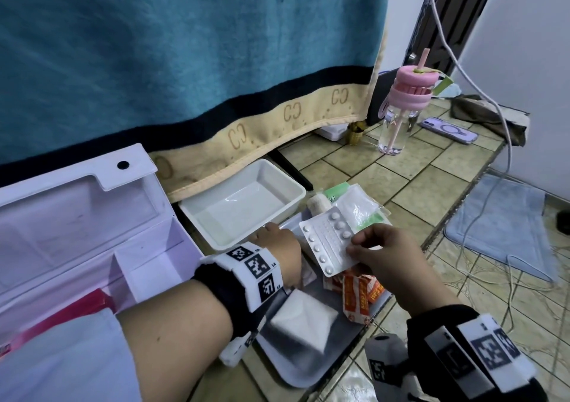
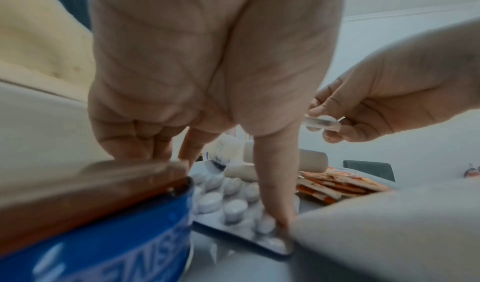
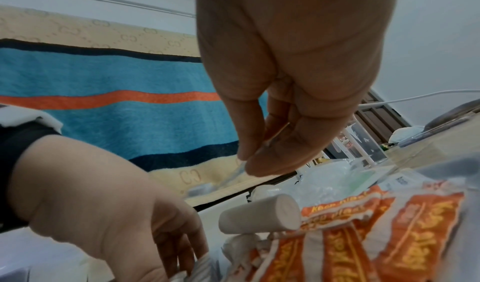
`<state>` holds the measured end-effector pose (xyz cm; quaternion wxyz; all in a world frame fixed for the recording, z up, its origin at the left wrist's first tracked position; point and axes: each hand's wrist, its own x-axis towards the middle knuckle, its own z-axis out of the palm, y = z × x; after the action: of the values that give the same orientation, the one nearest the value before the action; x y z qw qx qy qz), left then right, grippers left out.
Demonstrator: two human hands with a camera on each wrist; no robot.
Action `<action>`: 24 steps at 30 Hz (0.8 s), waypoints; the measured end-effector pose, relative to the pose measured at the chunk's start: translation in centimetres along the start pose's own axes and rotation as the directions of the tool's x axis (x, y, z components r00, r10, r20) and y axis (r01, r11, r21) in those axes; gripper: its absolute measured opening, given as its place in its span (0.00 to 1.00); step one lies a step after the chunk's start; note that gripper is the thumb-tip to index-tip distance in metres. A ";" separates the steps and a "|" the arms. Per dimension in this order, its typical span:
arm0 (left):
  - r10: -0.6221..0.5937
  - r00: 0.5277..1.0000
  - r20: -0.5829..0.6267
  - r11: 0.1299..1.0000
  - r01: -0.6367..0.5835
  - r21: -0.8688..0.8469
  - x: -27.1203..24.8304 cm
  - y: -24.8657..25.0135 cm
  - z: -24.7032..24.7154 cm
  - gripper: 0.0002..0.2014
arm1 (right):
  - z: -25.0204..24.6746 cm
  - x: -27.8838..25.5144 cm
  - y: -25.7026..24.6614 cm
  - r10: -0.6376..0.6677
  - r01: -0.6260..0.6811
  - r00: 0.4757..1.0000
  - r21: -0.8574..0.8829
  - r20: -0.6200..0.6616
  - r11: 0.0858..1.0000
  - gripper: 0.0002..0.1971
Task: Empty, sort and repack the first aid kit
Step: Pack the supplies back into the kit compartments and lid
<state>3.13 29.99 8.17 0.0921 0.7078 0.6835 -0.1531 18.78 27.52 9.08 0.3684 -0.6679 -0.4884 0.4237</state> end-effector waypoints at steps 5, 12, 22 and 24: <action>0.015 0.998 -0.057 0.999 -0.018 -0.049 -0.4 -0.1 -0.2 0.29 | -0.1 -0.2 -0.2 -0.003 0.005 1.000 0.092 -0.023 0.996 0.08; 0.039 0.983 -0.177 0.986 -0.066 -0.150 -1.5 -0.7 -1.6 0.22 | 0.1 -0.7 -1.0 0.027 -0.026 1.000 0.237 0.001 0.971 0.05; -0.127 0.889 -0.440 0.877 -0.106 -0.469 -5.8 -7.8 -3.9 0.07 | 3.3 -2.8 -5.3 -0.067 0.051 0.998 0.456 0.021 0.889 0.19; -0.201 0.846 -0.494 0.850 -0.100 -0.518 -7.4 -10.6 -3.9 0.06 | 4.9 -3.5 -6.2 -0.097 0.037 0.990 0.484 0.099 0.874 0.11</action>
<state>-7.17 24.86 15.19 0.0849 0.6504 0.7162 0.2384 11.52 26.10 13.63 0.5071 -0.5114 -0.4120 0.5582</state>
